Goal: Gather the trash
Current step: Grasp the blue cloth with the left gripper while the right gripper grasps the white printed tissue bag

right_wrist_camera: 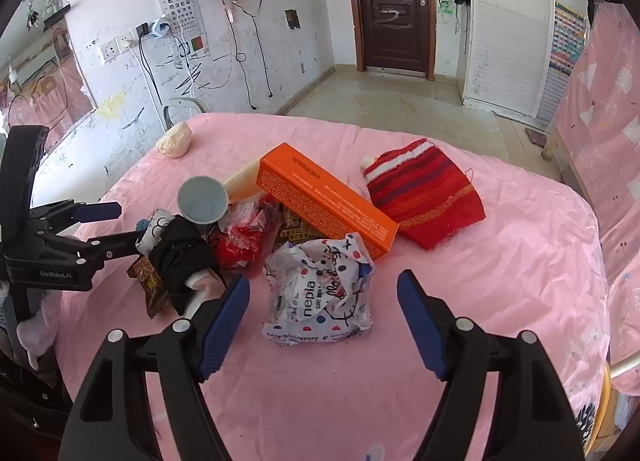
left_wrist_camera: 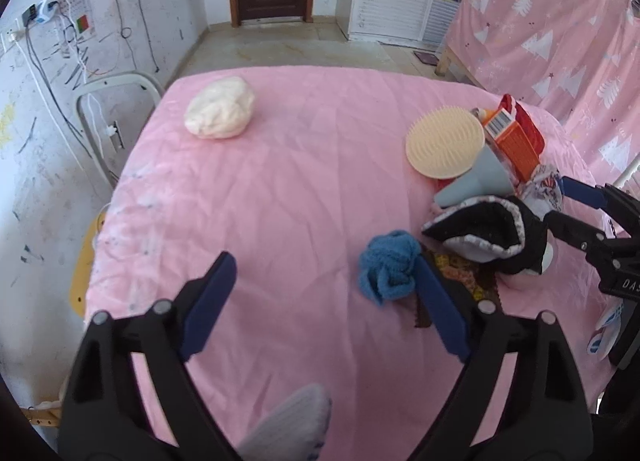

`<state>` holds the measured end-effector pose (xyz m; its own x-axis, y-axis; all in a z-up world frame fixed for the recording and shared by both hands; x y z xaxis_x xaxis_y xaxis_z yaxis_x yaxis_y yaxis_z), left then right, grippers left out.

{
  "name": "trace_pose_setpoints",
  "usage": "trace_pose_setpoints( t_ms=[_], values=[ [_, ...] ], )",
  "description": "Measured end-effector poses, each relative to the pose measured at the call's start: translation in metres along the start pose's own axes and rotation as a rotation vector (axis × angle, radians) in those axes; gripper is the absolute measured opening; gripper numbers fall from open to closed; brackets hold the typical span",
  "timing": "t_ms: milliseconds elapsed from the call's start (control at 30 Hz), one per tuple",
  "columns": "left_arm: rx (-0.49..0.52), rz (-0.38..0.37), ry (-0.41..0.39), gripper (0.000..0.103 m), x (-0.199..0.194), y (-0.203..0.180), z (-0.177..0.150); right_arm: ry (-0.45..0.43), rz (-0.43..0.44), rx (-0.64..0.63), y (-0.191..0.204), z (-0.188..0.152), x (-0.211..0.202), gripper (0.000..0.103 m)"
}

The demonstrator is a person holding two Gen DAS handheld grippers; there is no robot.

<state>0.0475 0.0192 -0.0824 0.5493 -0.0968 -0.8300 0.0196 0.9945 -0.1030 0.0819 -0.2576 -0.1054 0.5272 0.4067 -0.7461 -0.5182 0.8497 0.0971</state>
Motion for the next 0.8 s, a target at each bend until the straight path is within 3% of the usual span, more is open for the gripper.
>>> trace_pose_setpoints(
  t_ms=[167, 233, 433, 633, 733, 800],
  values=[
    [0.035, -0.026, 0.012, 0.07, 0.009, -0.014, 0.005, 0.012, -0.003, -0.008, 0.001, 0.0, 0.004, 0.067],
    [0.034, -0.05, 0.013, 0.056, 0.011, -0.017, 0.006, 0.016, -0.006, -0.013, 0.001, 0.0, 0.006, 0.067],
    [0.045, -0.133, 0.018, 0.029, 0.011, -0.024, 0.005, 0.036, -0.012, -0.017, -0.002, 0.0, 0.011, 0.067],
    [0.023, -0.175, 0.017, 0.027, 0.009, -0.023, 0.002, 0.047, -0.018, -0.02, -0.002, -0.004, 0.015, 0.065],
    [0.005, -0.17, 0.013, 0.027, 0.006, -0.02, 0.0, 0.06, -0.005, -0.023, 0.0, -0.006, 0.016, 0.04],
    [0.003, -0.156, 0.0, 0.027, 0.001, -0.018, 0.0, 0.056, -0.004, -0.024, -0.001, -0.006, 0.015, 0.036]
  ],
)
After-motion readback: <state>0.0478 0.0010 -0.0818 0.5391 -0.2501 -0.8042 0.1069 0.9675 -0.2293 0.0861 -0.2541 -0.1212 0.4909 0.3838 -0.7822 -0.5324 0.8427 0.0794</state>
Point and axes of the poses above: each gripper's, at about its wrist camera, not at the fingertips, and x roughly the way its jaws point, y to its left, z to its top, the point moved 3 cm from there along x, roughly the way its jaws point, and after that the axes turned 2 degrees about -z, right-handed, at the moved point
